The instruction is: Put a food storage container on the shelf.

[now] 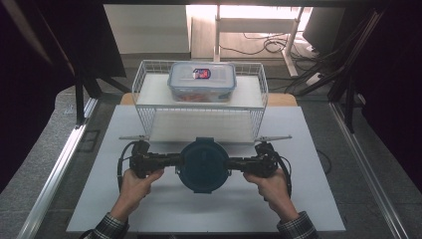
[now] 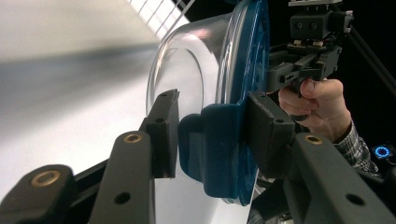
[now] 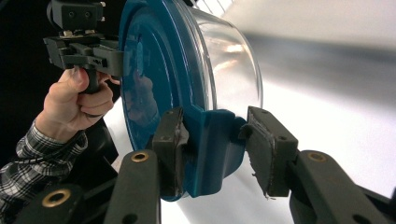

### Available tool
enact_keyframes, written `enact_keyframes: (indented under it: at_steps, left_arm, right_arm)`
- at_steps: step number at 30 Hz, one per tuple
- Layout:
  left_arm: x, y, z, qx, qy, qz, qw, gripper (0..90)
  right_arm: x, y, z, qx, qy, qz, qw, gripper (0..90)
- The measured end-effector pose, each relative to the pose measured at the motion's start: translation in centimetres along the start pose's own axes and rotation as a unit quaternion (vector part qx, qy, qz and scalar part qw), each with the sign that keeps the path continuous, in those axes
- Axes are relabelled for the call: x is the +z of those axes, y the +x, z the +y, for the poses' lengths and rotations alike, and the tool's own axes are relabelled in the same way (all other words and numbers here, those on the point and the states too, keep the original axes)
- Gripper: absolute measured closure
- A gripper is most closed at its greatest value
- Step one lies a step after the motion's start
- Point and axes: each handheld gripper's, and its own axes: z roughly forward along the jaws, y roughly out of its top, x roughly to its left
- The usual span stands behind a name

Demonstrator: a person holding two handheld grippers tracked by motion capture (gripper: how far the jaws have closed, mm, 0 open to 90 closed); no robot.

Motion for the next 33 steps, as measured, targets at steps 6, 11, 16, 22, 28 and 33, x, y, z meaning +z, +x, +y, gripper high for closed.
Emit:
enact_keyframes:
  at_steps: [6,11,16,22,28,33]
  left_arm:
    - [-0.9,-1.5,3.1,0.023,-0.011,0.004,0.9997,57.5]
    - [-1.4,-2.2,5.7,0.032,-0.019,0.002,0.9993,57.5]
    - [-2.0,-3.1,8.1,0.045,-0.027,0.003,0.9986,57.4]
    - [-2.8,-4.3,11.2,0.061,-0.034,0.008,0.9975,57.5]
    - [-3.5,-5.1,14.6,0.073,-0.039,0.011,0.9965,57.4]
    - [-4.0,-5.5,17.3,0.081,-0.047,0.01,0.9955,57.4]
  right_arm:
    - [-1.2,1.3,2.8,-0.024,-0.015,-0.001,0.9996,57.5]
    - [-2.2,2.3,5.4,-0.041,-0.027,-0.006,0.9988,57.5]
    - [-3.2,3.1,7.9,-0.056,-0.04,-0.01,0.9975,57.5]
    - [-4.2,4.1,10.5,-0.069,-0.057,-0.009,0.996,57.5]
    - [-4.9,4.7,13.4,-0.077,-0.073,-0.008,0.9944,57.5]
    - [-5.6,5.4,15.9,-0.082,-0.088,-0.008,0.9927,57.5]
